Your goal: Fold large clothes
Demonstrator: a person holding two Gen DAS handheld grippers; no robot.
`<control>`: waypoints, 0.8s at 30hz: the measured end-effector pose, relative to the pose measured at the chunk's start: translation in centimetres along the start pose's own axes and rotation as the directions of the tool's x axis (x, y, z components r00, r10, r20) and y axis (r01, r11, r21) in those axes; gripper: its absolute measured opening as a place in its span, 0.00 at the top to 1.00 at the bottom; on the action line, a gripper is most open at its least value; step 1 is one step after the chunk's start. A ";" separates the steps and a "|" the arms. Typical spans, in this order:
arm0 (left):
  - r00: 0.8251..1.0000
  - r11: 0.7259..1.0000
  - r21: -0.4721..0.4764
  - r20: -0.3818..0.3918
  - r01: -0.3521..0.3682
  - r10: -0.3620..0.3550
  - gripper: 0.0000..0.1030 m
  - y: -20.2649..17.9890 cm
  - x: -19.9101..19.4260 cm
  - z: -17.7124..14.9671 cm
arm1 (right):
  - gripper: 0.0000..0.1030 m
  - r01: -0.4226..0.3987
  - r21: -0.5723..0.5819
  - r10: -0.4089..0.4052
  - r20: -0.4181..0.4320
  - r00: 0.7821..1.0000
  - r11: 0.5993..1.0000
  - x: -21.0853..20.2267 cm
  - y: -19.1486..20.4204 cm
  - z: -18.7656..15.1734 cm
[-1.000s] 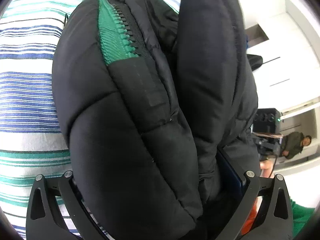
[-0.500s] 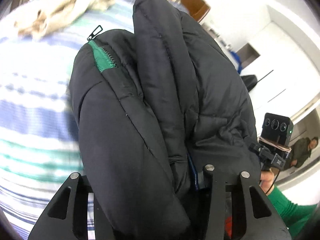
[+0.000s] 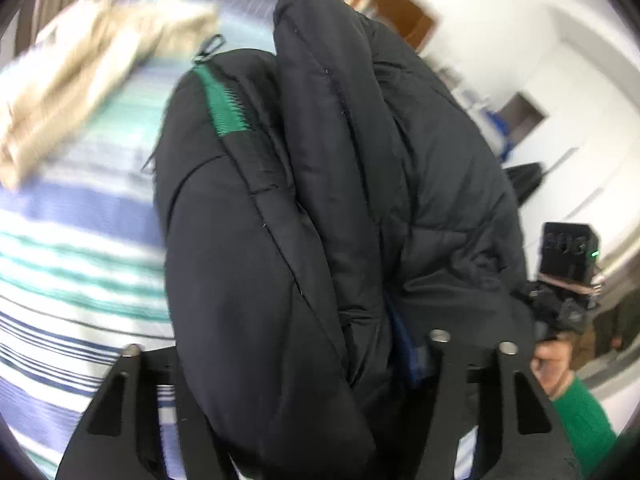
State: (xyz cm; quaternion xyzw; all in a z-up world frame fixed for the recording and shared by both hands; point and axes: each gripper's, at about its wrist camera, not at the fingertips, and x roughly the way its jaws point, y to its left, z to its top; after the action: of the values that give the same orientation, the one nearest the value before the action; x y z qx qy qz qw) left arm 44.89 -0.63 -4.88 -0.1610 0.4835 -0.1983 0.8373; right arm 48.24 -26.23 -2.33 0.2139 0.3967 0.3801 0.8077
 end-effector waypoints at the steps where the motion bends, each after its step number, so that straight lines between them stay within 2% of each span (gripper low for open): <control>1: 0.998 0.999 -0.028 -0.051 -0.032 0.031 0.17 0.5 2.9 -0.7 | 0.32 0.029 0.056 -0.027 -0.038 0.999 0.998 1.2 -1.5 -0.1; 2: 0.998 0.998 -0.056 -0.054 -0.020 0.017 0.07 0.9 4.2 -1.3 | 0.22 0.109 0.175 -0.087 -0.129 0.988 0.978 2.7 -4.7 -1.3; 3: 1.000 0.996 -0.082 -0.019 0.020 -0.022 0.00 1.1 4.7 -1.9 | 0.13 0.136 0.243 -0.100 -0.155 0.983 0.960 3.0 -6.3 -2.1; 4: 0.999 0.996 -0.083 -0.004 0.045 -0.046 0.00 0.9 4.8 -2.1 | 0.00 0.146 0.313 -0.103 -0.152 0.983 0.939 2.8 -7.9 -3.2; 5: 0.999 0.996 -0.074 -0.001 0.046 -0.046 0.00 0.3 4.5 -2.3 | 0.00 0.123 0.331 -0.088 -0.117 0.989 0.935 2.0 -8.2 -4.0; 7: 1.000 1.000 -0.017 0.029 -0.006 0.007 0.02 -1.1 2.8 -2.8 | 0.00 0.152 0.283 -0.137 -0.073 0.988 0.947 0.3 -6.9 -4.3; 10: 0.988 0.987 0.112 0.116 -0.119 0.106 0.02 -4.4 -0.7 -4.2 | 0.00 0.266 0.139 -0.265 -0.020 0.964 0.954 -2.4 -2.8 -4.4; 12: 0.969 0.963 0.181 0.180 -0.201 0.169 0.02 -6.4 -3.3 -5.6 | 0.00 0.392 0.029 -0.393 0.017 0.920 0.919 -3.6 0.6 -4.5; 14: 0.943 0.935 0.217 0.242 -0.282 0.228 0.01 -7.8 -5.1 -7.1 | 0.00 0.516 -0.076 -0.512 0.072 0.856 0.853 -4.2 4.1 -4.6; 15: 0.930 0.924 0.221 0.271 -0.312 0.249 0.01 -8.5 -6.0 -8.0 | 0.00 0.554 -0.106 -0.547 0.093 0.832 0.826 -4.3 5.4 -4.7; 16: 0.918 0.917 0.217 0.295 -0.334 0.265 0.01 -8.8 -6.9 -8.9 | 0.00 0.602 -0.138 -0.590 0.124 0.798 0.786 -4.6 7.2 -5.0; 18: 0.901 0.910 0.204 0.332 -0.360 0.281 0.01 -8.0 -8.4 -11.0 | 0.00 0.650 -0.174 -0.629 0.164 0.760 0.740 -4.9 9.5 -6.3; 19: 0.892 0.906 0.198 0.346 -0.374 0.292 0.01 -7.9 -9.0 -11.9 | 0.00 0.659 -0.182 -0.635 0.176 0.752 0.730 -5.2 9.1 -8.0; 20: 0.879 0.899 0.193 0.363 -0.394 0.308 0.01 -8.7 -9.5 -12.8 | 0.00 0.674 -0.191 -0.645 0.195 0.739 0.714 -5.5 10.1 -8.3; 22: 0.858 0.884 0.183 0.387 -0.430 0.338 0.01 -6.9 -9.8 -12.9 | 0.00 0.695 -0.206 -0.659 0.219 0.719 0.689 -5.8 11.1 -8.9; 23: 0.842 0.871 0.180 0.404 -0.456 0.357 0.01 -7.7 -10.0 -13.5 | 0.00 0.699 -0.213 -0.662 0.225 0.715 0.683 -6.6 11.3 -9.2; 24: 0.833 0.863 0.180 0.411 -0.471 0.369 0.00 -7.6 -9.8 -14.4 | 0.00 0.704 -0.220 -0.665 0.233 0.710 0.675 -7.1 11.8 -9.8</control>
State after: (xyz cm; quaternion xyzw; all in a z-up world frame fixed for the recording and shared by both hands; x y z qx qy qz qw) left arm 26.52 -3.57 -1.02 0.0337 0.3118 -0.0392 0.9487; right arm 32.36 -24.05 2.88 -0.0476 0.3320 0.0882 0.9379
